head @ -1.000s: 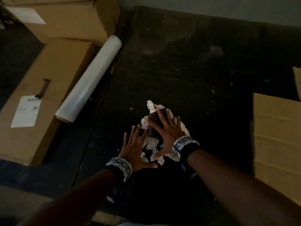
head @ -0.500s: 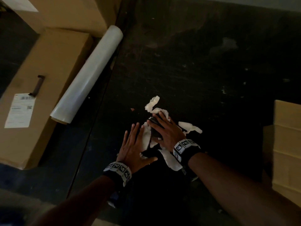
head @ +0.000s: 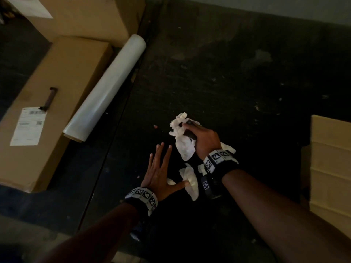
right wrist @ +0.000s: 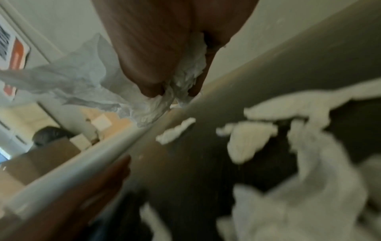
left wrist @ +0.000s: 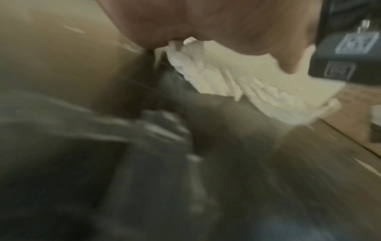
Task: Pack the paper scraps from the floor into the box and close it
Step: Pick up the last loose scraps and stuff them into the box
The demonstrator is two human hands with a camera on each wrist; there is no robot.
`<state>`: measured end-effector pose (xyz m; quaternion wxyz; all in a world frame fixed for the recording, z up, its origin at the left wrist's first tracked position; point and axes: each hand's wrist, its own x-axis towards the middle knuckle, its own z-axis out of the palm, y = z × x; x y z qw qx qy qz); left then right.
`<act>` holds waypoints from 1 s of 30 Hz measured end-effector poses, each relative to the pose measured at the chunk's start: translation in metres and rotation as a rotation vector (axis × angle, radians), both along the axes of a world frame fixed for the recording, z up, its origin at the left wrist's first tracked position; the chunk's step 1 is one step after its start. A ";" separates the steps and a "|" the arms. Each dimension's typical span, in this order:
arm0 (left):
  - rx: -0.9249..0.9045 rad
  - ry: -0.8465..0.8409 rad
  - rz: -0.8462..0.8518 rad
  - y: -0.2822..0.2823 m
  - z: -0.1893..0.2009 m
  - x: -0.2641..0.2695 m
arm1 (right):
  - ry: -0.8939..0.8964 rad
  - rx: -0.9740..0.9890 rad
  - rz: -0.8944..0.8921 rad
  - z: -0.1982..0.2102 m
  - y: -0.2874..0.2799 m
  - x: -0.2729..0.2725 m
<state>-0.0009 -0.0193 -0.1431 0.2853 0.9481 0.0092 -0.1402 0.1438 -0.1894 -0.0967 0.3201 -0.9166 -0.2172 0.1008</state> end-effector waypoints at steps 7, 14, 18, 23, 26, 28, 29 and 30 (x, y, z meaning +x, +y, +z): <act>0.113 0.037 -0.418 -0.036 0.013 0.020 | -0.041 -0.064 -0.140 0.018 -0.049 -0.017; 0.297 0.010 -0.639 -0.072 0.001 0.068 | -0.132 -0.180 -0.202 0.000 -0.103 -0.055; 0.278 0.017 -0.702 -0.090 0.002 0.092 | -0.200 -0.177 -0.234 -0.007 -0.117 -0.070; 0.324 0.126 -0.898 -0.105 0.009 0.107 | -0.191 -0.150 -0.252 -0.009 -0.116 -0.079; 0.238 0.239 -0.845 -0.100 0.017 0.107 | -0.204 -0.118 -0.263 -0.010 -0.113 -0.084; 0.116 0.262 -0.697 -0.092 0.010 0.107 | -0.201 -0.119 -0.262 -0.010 -0.112 -0.086; 0.087 0.280 -0.638 -0.089 0.007 0.105 | -0.197 -0.123 -0.255 -0.010 -0.112 -0.087; 0.068 0.288 -0.592 -0.087 0.006 0.105 | -0.199 -0.124 -0.249 -0.011 -0.113 -0.088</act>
